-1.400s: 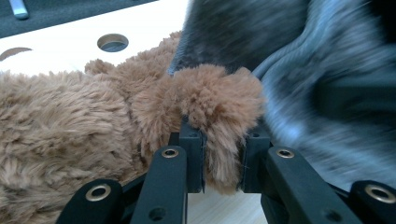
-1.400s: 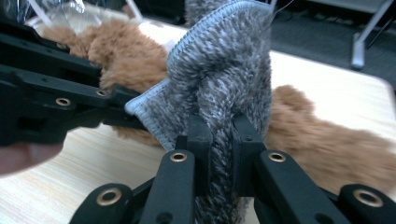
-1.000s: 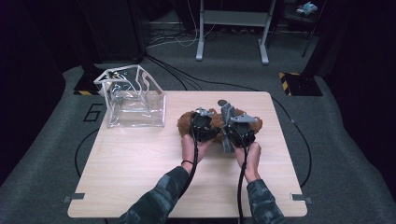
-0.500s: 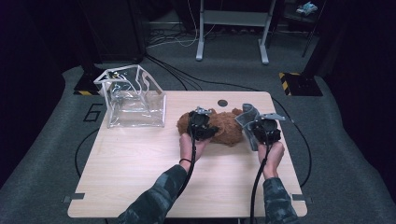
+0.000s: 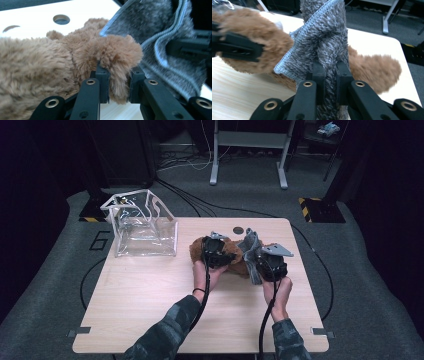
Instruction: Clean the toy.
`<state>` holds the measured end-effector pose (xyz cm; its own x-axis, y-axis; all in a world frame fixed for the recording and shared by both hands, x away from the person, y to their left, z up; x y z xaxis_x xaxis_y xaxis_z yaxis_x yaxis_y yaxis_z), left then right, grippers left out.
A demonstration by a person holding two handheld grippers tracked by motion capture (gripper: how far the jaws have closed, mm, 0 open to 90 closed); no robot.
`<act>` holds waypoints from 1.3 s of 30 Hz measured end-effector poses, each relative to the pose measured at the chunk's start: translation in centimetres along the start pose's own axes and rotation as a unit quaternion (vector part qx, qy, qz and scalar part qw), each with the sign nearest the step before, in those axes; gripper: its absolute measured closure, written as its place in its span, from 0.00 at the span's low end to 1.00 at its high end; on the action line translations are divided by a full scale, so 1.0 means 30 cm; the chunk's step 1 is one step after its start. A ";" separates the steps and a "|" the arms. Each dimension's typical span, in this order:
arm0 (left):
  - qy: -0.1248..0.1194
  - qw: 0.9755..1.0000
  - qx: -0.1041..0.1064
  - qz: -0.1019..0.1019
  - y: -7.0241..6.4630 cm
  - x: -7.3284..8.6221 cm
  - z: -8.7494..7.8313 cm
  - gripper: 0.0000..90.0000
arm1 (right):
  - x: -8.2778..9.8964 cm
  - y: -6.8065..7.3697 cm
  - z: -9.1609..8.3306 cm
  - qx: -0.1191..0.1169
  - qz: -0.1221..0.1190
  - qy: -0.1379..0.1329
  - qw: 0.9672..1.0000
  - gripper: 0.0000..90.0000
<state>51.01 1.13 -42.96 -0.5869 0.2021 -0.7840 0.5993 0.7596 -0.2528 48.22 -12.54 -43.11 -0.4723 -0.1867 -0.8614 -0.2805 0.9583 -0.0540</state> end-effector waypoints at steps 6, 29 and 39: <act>0.010 1.000 -0.012 -0.005 0.022 0.010 0.022 0.84 | -0.012 0.033 0.008 -0.007 -0.011 0.002 1.000 0.90; -0.024 0.996 -0.089 0.002 0.219 0.017 -0.093 0.37 | 0.084 -0.040 0.196 0.032 -0.009 0.064 0.997 0.90; -0.015 0.993 -0.113 -0.030 0.352 0.088 -0.131 0.37 | 0.099 -0.067 0.202 0.038 -0.004 0.070 0.997 0.90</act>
<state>53.65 12.12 -45.47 -0.5983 0.1366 -0.7895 0.4252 0.8893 -0.1683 52.43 -13.70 -48.62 -0.5838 -0.2173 -0.7823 -0.2231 0.9694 -0.1028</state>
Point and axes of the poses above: each handheld gripper's, and its own axes: z roughly forward along the jaws, x roughly out of its underside, y roughly to its left, the point moved 7 cm from there along z, roughly forward along the jaws
